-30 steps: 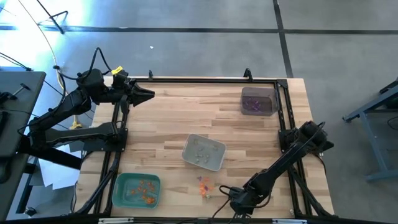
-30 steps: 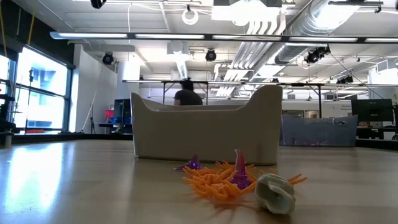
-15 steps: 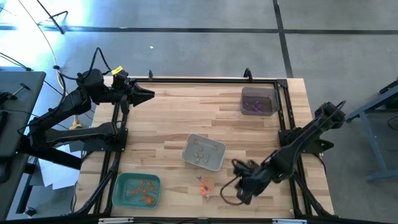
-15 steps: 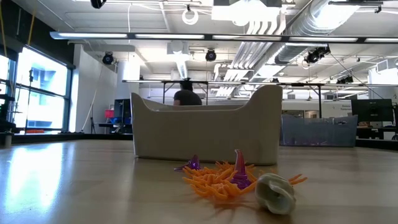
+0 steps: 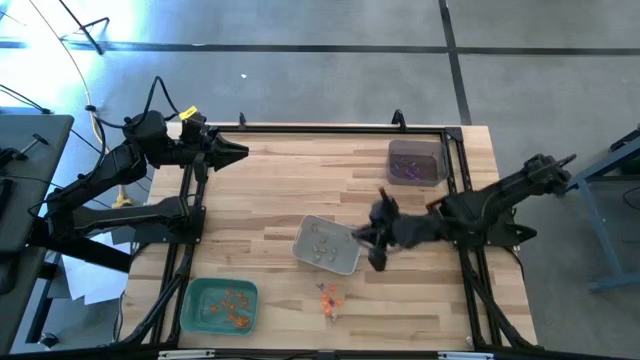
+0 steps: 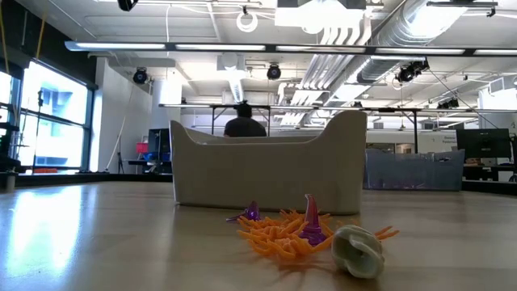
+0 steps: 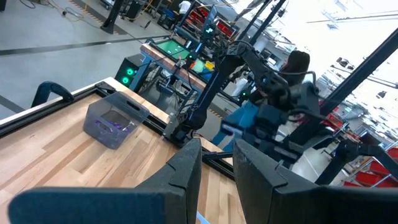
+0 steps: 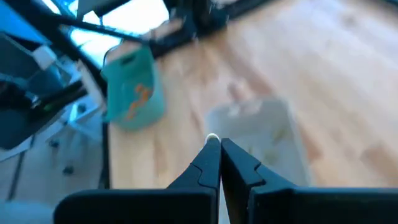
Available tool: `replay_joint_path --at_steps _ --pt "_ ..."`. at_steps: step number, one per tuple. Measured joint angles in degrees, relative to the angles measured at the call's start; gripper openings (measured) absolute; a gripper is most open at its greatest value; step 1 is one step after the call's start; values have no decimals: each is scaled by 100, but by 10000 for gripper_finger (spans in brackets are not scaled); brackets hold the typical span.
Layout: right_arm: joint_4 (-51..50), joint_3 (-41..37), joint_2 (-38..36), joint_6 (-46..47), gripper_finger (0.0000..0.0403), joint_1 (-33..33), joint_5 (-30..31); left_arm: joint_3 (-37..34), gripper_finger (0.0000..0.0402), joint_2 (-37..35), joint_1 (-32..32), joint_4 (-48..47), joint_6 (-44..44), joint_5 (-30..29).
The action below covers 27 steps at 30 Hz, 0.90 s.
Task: Sort Halloween decoration
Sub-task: Put the white skull toy into the white bin
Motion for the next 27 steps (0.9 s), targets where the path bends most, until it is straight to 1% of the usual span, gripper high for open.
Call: replay_joint_path --at_steps 6,10,12,16,20,27 --pt "869 4 57 -1281 0 -889 43 0 76 1 -2 43 0 -22" --pt "1040 11 92 -1396 0 -1371 345 0 76 1 -1 42 0 -22" --pt "1005 9 147 -1284 0 -1545 325 0 76 -1 -2 43 0 -22" --pt "990 9 370 -1000 0 -1738 -167 0 76 -1 0 42 0 -24" --pt "912 7 695 -689 0 -1764 -639 0 76 1 0 41 32 -29" --pt "757 7 1372 -599 0 -1760 -1395 0 76 0 0 39 96 -62"
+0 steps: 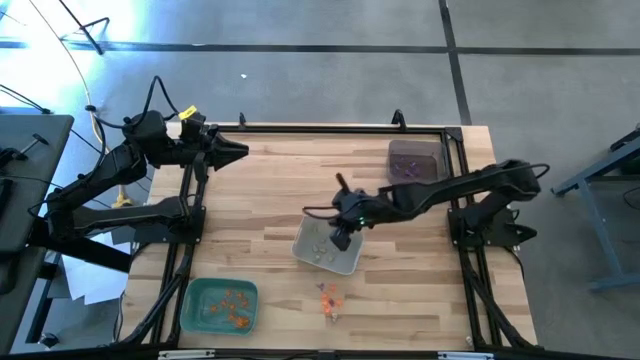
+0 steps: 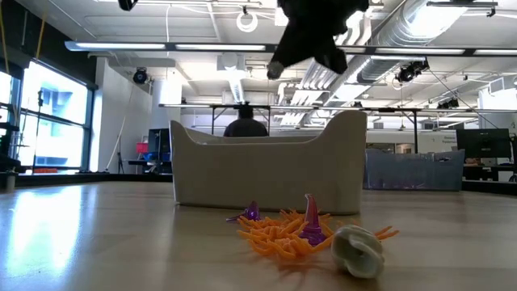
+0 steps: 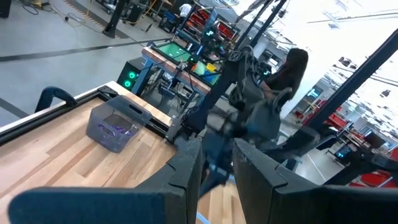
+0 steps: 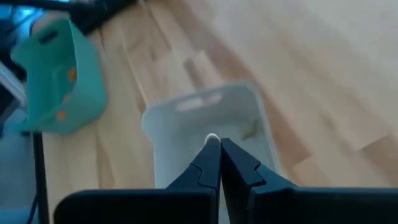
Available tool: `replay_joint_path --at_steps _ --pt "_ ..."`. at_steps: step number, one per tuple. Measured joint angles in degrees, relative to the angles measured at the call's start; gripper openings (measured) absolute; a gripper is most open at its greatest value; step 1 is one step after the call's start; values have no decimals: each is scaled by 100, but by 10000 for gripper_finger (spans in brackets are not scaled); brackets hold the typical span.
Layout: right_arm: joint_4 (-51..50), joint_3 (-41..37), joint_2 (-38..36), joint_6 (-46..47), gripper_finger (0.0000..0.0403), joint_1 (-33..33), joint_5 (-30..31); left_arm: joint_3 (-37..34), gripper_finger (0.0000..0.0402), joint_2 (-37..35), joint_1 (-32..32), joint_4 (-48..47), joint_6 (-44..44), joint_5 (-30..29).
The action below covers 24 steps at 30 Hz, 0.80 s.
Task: Sort Halloween decoration
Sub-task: Put the white skull toy into the white bin
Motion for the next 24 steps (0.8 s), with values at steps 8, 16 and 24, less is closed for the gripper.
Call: replay_joint_path --at_steps 8,16,24 --pt "0 -4 671 373 0 -2 -805 0 76 1 0 -4 46 -100" --pt "29 -7 793 1001 0 2 -726 0 76 -1 0 -7 55 -100" --pt "94 -7 793 1000 3 15 -714 0 76 1 0 -7 55 -100"
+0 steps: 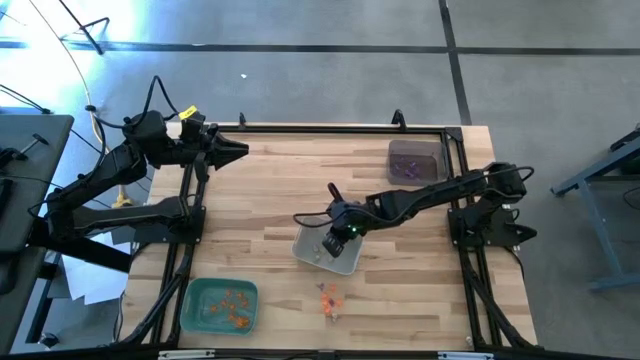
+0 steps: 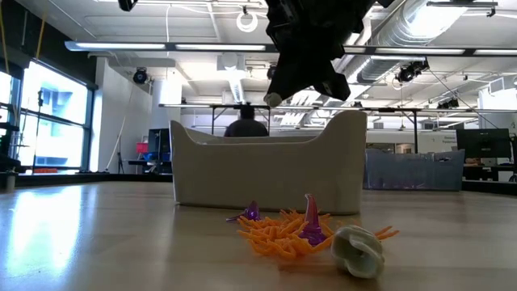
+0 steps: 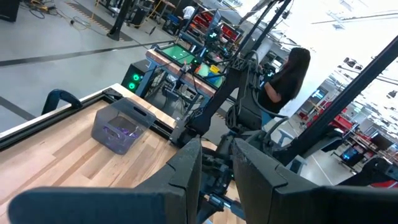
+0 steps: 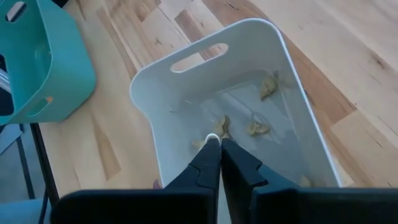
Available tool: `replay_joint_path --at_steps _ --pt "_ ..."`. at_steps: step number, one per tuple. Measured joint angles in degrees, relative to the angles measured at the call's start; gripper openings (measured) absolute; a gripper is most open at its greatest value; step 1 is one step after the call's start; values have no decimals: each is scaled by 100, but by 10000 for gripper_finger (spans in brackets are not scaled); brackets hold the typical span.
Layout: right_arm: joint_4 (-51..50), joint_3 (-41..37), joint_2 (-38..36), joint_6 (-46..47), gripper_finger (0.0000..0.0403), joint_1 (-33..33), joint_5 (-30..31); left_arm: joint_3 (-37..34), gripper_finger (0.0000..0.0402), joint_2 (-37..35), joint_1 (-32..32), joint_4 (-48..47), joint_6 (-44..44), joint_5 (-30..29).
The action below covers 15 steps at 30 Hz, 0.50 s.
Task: Sort Halloween decoration
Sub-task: Put the white skull toy into the white bin
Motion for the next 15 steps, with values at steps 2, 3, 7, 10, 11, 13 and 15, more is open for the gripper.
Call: replay_joint_path --at_steps 2,3,7,10,11,13,15 --pt "8 0 0 -2 12 0 -28 0 76 0 0 0 0 1" --pt "30 0 0 -2 18 0 -60 0 76 0 0 0 0 2" --pt "169 0 0 0 52 -2 -375 0 76 -2 0 0 0 2" --pt "219 0 0 -2 78 0 -574 0 76 -1 0 0 0 2" --pt "219 0 0 -2 85 0 -629 0 76 0 0 0 0 2" --pt "214 0 -17 -23 91 0 -829 0 76 -1 0 0 0 3" --pt "201 8 -75 -19 93 0 -1150 0 76 0 0 0 0 2"
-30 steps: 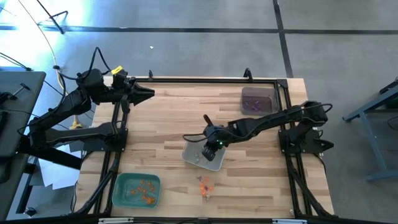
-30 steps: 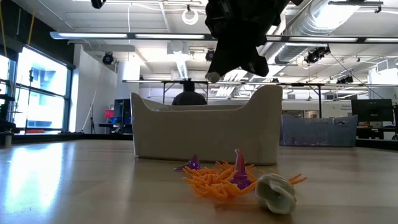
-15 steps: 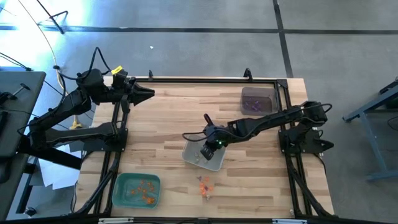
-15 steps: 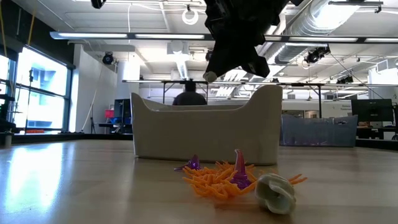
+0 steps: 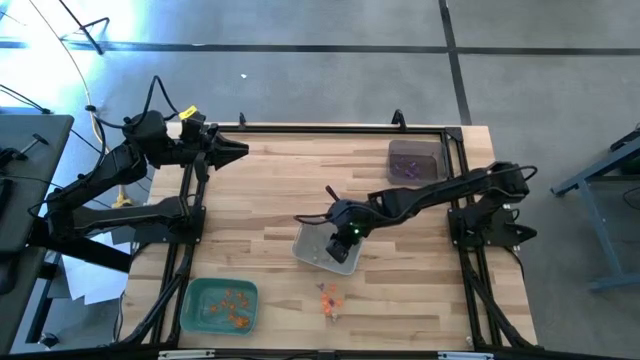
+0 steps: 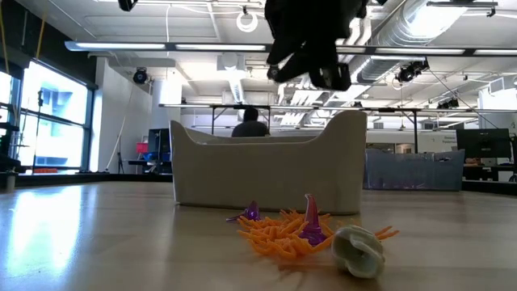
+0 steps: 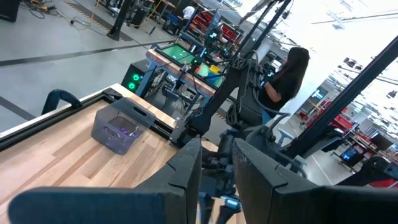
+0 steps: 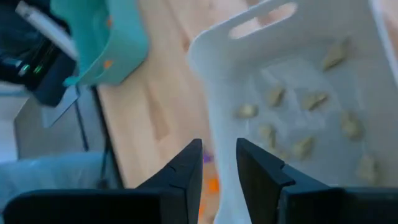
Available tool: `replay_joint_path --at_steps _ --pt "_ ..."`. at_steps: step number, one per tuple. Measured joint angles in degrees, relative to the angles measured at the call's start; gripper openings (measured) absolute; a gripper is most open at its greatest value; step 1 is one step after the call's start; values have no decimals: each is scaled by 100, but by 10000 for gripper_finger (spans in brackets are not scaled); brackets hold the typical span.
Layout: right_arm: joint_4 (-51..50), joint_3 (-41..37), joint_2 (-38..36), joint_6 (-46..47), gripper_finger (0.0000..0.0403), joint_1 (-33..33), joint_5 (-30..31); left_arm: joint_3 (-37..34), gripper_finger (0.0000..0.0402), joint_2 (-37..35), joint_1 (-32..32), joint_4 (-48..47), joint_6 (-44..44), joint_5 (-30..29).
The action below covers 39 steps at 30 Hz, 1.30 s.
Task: Sort Halloween decoration
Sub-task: Put the white skull toy into the white bin
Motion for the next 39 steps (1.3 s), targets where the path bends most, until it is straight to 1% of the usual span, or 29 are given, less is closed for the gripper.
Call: replay_joint_path --at_steps 3,5,7,11,13,15,19,23,26,32,35,39 --pt "-422 255 -96 15 94 53 -327 0 76 0 -2 0 0 -3" --pt "-930 552 -139 -13 94 135 -522 0 76 -2 -2 -4 -2 -85" --pt "-1674 924 -160 27 94 228 -681 2 76 -2 -1 -12 -2 -204" --pt "-3508 1635 -163 132 94 379 -1041 2 76 -1 0 -35 4 -254" --pt "-4068 1874 -163 291 94 496 -1196 2 76 0 -3 -33 165 -257" --pt "-4407 2007 -167 620 94 664 -1329 2 76 -1 -2 -35 421 -261" --pt "-4472 1913 -167 1507 94 1070 -1882 2 76 -2 -2 -35 1025 -263" --pt "-4417 1539 -167 2272 94 1488 -2287 2 76 -1 -2 -40 1458 -265" --pt "-4360 1176 -167 2814 94 1747 -2830 2 76 -1 -2 -44 1710 -265" --pt "-3744 285 -167 3598 94 2168 -4003 2 76 -2 -2 -43 2316 -268" --pt "-3336 -167 -165 3928 94 2313 -4423 2 76 -2 0 -46 2528 -278" --pt "-2707 -680 -165 4326 94 2446 -4891 2 76 -2 0 -46 2557 -278"
